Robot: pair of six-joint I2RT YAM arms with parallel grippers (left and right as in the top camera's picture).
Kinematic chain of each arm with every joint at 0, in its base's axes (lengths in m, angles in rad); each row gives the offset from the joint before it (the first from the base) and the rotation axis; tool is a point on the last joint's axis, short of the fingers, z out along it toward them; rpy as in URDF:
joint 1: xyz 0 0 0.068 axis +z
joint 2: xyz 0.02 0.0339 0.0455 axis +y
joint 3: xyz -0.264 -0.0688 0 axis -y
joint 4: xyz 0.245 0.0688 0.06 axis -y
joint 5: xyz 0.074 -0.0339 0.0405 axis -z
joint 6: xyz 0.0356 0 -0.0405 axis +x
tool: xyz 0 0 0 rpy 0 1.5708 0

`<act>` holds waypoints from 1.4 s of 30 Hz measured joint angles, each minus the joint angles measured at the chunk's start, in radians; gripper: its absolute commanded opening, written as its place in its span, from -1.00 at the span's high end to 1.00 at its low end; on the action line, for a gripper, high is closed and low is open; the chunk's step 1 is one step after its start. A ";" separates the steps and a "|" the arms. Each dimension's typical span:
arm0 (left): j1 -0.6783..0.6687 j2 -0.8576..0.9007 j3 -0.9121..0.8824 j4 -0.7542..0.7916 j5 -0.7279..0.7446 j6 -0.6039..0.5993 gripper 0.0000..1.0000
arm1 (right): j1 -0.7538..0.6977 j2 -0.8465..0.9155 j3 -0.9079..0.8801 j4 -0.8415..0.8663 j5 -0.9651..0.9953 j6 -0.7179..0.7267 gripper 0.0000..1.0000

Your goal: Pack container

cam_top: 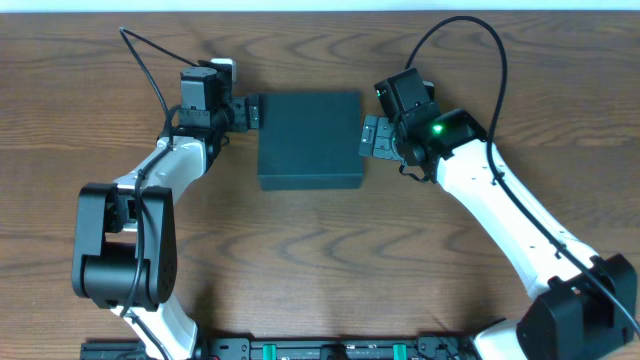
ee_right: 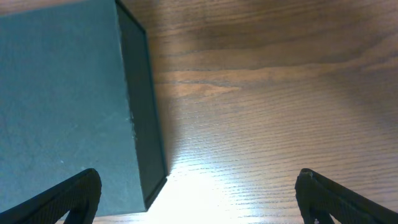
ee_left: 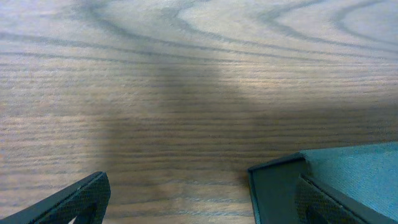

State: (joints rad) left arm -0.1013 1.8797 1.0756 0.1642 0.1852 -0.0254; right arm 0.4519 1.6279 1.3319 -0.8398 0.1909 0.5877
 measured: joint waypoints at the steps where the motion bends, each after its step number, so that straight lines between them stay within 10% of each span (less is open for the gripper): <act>1: -0.001 0.000 0.000 0.001 0.006 0.000 -0.91 | 0.000 0.000 0.000 0.002 0.000 0.000 -0.98; 17: -0.008 -0.005 0.000 -0.009 -0.005 0.007 -0.91 | 0.000 0.000 0.000 0.005 0.012 -0.001 -0.99; 42: -0.040 -0.127 0.009 -0.636 0.018 -0.005 -0.91 | -0.060 0.000 0.000 -0.032 0.098 -0.005 -0.98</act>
State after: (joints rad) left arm -0.1413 1.7523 1.0843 -0.4713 0.2035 -0.0299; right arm 0.3916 1.6279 1.3319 -0.8722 0.2886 0.5831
